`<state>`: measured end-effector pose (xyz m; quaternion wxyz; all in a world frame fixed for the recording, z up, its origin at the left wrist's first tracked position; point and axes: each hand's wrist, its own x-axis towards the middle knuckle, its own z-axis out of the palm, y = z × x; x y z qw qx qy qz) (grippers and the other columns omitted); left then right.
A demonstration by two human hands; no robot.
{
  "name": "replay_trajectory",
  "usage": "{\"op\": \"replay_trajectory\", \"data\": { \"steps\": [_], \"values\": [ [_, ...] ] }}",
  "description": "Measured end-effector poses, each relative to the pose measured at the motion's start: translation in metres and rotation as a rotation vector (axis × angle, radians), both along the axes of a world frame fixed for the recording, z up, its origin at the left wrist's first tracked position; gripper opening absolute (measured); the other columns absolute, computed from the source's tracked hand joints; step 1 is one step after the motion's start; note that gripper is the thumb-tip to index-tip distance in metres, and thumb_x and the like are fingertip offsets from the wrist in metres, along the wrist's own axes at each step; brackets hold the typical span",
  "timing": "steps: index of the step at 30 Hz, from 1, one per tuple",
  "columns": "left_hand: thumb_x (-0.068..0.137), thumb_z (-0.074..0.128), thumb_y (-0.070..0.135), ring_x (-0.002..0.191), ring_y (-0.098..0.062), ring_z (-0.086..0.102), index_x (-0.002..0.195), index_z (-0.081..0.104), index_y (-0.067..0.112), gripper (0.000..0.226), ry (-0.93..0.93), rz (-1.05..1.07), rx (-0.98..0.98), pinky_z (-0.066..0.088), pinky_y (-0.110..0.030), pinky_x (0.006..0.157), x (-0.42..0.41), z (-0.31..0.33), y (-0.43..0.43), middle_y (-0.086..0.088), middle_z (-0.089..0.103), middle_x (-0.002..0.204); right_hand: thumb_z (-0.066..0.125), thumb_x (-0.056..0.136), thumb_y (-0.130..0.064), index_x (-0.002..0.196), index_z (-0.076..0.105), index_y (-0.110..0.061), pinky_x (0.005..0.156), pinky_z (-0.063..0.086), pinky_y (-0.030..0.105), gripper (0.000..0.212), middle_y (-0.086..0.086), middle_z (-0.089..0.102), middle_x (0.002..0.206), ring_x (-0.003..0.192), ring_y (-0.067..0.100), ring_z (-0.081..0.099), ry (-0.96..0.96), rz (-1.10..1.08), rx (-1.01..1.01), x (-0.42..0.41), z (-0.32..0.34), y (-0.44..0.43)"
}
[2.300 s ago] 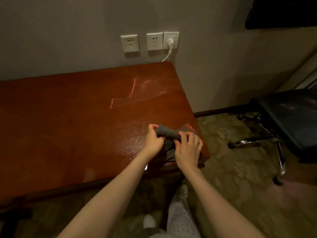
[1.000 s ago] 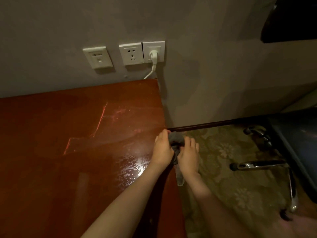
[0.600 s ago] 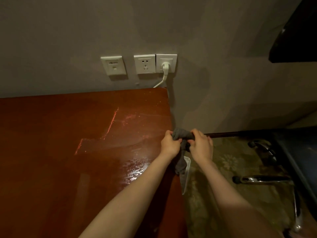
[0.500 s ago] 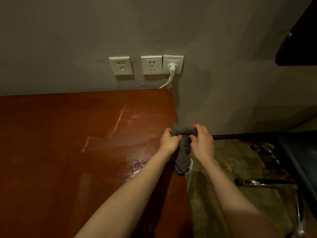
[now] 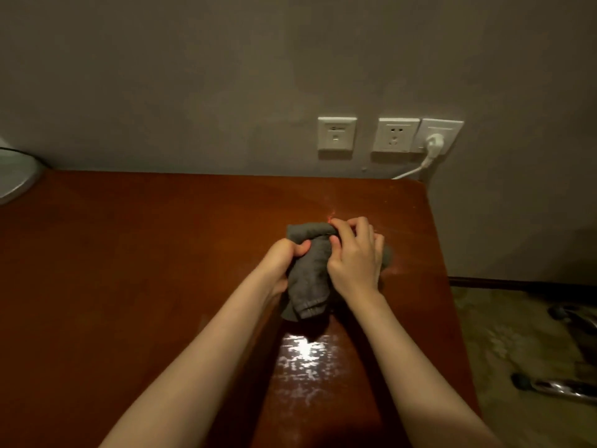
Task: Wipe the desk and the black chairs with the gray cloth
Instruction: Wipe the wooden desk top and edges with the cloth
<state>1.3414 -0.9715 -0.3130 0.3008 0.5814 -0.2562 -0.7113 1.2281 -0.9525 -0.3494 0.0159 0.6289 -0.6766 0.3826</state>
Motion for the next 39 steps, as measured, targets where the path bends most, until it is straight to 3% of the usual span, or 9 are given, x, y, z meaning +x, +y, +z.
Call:
{"op": "replay_trajectory", "data": {
  "steps": [5, 7, 10, 13, 17, 20, 23, 27, 39],
  "values": [
    [0.094, 0.030, -0.002, 0.073, -0.022, 0.058, 0.090, 0.056, 0.003, 0.027, -0.019, 0.038, 0.048, 0.047, -0.030, 0.067, 0.098, -0.001, -0.023, -0.010, 0.064, 0.078, 0.050, 0.086, -0.016, 0.113, 0.062, -0.013, 0.080, 0.024, 0.036, 0.030, 0.009, 0.052, 0.104, 0.098, 0.029, 0.049, -0.030, 0.147, 0.251, 0.092, 0.010, -0.025],
    [0.091, 0.027, -0.007, 0.074, -0.022, 0.063, 0.105, 0.059, 0.004, 0.037, -0.021, 0.028, -0.009, 0.051, -0.029, 0.069, 0.135, -0.005, -0.034, -0.007, 0.070, 0.076, 0.048, 0.090, -0.017, 0.123, 0.054, -0.016, 0.088, 0.025, 0.037, 0.034, 0.007, 0.046, 0.115, 0.108, 0.027, 0.042, -0.016, 0.198, 0.366, 0.128, 0.011, -0.037],
    [0.089, 0.024, -0.010, 0.084, -0.025, 0.061, 0.121, 0.054, 0.005, 0.047, -0.100, 0.040, -0.035, 0.052, -0.031, 0.068, 0.177, -0.018, -0.048, -0.010, 0.067, 0.099, 0.048, 0.088, -0.019, 0.128, 0.047, -0.016, 0.095, 0.028, 0.040, 0.040, 0.009, 0.042, 0.125, 0.117, 0.029, 0.039, 0.071, 0.247, 0.519, 0.178, 0.003, -0.055],
    [0.091, 0.033, -0.004, 0.086, -0.028, 0.059, 0.122, 0.054, 0.003, 0.038, -0.348, 0.106, 0.027, 0.053, -0.033, 0.068, 0.197, -0.048, -0.061, -0.016, 0.058, 0.121, 0.052, 0.089, -0.019, 0.130, 0.043, -0.015, 0.100, 0.027, 0.043, 0.042, 0.012, 0.039, 0.133, 0.122, 0.032, 0.036, 0.184, 0.263, 0.606, 0.211, -0.021, -0.069],
    [0.091, 0.048, 0.010, 0.109, -0.033, 0.055, 0.121, 0.050, 0.007, 0.031, -0.880, -0.002, -0.094, 0.046, -0.034, 0.087, 0.206, -0.084, -0.068, -0.012, 0.057, 0.121, 0.049, 0.089, -0.002, 0.140, 0.036, -0.007, 0.114, 0.009, 0.046, 0.054, 0.018, 0.038, 0.139, 0.132, 0.034, 0.031, 0.168, 0.279, 0.576, 0.228, -0.059, -0.072],
    [0.092, 0.049, 0.012, 0.116, -0.037, 0.049, 0.122, 0.042, 0.000, 0.033, -1.014, -0.031, -0.237, 0.043, -0.043, 0.095, 0.202, -0.101, -0.063, -0.018, 0.052, 0.125, 0.067, 0.075, 0.002, 0.130, 0.052, 0.000, 0.109, 0.011, 0.054, 0.057, 0.020, 0.052, 0.133, 0.129, 0.037, 0.043, 0.163, 0.332, 0.475, 0.234, -0.077, -0.063],
    [0.094, 0.046, 0.010, 0.117, -0.039, 0.044, 0.119, 0.041, -0.006, 0.030, -1.066, -0.036, -0.353, 0.037, -0.045, 0.098, 0.197, -0.109, -0.055, -0.023, 0.050, 0.123, 0.048, 0.083, -0.010, 0.124, 0.060, -0.004, 0.103, 0.019, 0.057, 0.043, 0.015, 0.058, 0.129, 0.125, 0.034, 0.049, 0.156, 0.384, 0.454, 0.228, -0.094, -0.061],
    [0.095, 0.042, 0.008, 0.115, -0.038, 0.043, 0.119, 0.040, -0.008, 0.029, -1.126, -0.057, -0.420, 0.032, -0.042, 0.100, 0.191, -0.113, -0.052, -0.023, 0.048, 0.122, 0.023, 0.089, -0.022, 0.135, 0.048, -0.005, 0.110, 0.005, 0.051, 0.055, 0.014, 0.045, 0.142, 0.135, 0.033, 0.037, 0.123, 0.437, 0.550, 0.218, -0.095, -0.063],
    [0.096, 0.041, 0.009, 0.112, -0.036, 0.044, 0.115, 0.041, -0.009, 0.026, -1.145, -0.150, -0.505, 0.027, -0.035, 0.096, 0.106, -0.120, -0.043, -0.022, 0.047, 0.118, 0.017, 0.090, -0.029, 0.140, 0.043, -0.007, 0.111, -0.004, 0.045, 0.060, 0.013, 0.039, 0.146, 0.138, 0.032, 0.030, 0.113, 0.398, 0.492, 0.130, -0.100, -0.056]
  ]
}}
